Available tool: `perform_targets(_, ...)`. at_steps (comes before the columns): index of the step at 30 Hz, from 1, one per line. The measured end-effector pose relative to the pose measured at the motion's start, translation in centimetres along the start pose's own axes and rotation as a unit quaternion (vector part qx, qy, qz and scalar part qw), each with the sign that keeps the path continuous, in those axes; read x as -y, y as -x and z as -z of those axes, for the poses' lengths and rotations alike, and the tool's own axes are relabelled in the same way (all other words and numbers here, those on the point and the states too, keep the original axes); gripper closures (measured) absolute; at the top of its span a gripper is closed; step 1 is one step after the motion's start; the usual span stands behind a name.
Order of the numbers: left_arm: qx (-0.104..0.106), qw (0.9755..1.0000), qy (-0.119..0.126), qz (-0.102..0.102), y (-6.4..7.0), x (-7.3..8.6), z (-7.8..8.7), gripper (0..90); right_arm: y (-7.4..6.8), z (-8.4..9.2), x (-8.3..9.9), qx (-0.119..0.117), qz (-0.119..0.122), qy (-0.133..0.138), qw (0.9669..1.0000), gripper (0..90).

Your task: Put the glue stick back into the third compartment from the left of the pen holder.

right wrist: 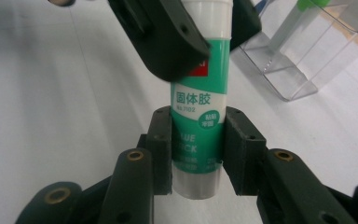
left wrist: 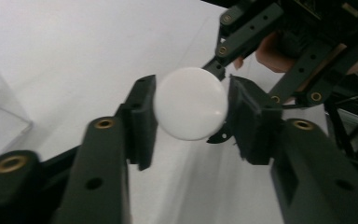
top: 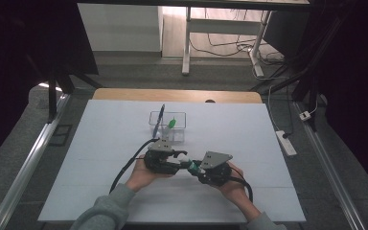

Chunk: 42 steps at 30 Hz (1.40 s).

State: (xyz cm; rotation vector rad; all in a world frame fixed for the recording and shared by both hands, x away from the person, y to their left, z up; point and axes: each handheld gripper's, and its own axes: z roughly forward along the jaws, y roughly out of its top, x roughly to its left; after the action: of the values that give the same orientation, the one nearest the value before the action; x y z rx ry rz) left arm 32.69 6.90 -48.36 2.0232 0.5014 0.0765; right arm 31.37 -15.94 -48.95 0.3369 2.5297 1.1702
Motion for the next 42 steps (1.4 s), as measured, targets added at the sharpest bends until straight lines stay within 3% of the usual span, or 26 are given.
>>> perform_targets(4,0.027,0.9995,0.011,0.010,-0.2,0.0,0.1,61.8,0.0,-0.1,0.1,-0.003,0.004,-0.002,1.0000,65.8)
perform_targets(11,0.024,0.9996,0.014,0.007,0.0,-0.2,0.2,63.8,0.0,0.0,0.1,-0.004,0.006,-0.001,1.0000,65.5)
perform_targets(16,0.014,0.9997,0.017,0.006,0.2,-0.3,0.4,63.9,0.3,0.1,0.2,-0.010,-0.018,0.008,0.9998,62.8)
perform_targets(24,-0.004,0.9996,0.025,0.014,-0.2,-0.3,1.4,64.0,1.5,0.8,0.7,-0.004,-0.077,0.011,0.9969,47.5)
perform_targets(42,-0.029,0.9990,0.032,0.014,-0.5,-0.3,2.7,63.9,3.2,5.3,4.7,0.035,-0.128,0.011,0.9911,42.3)
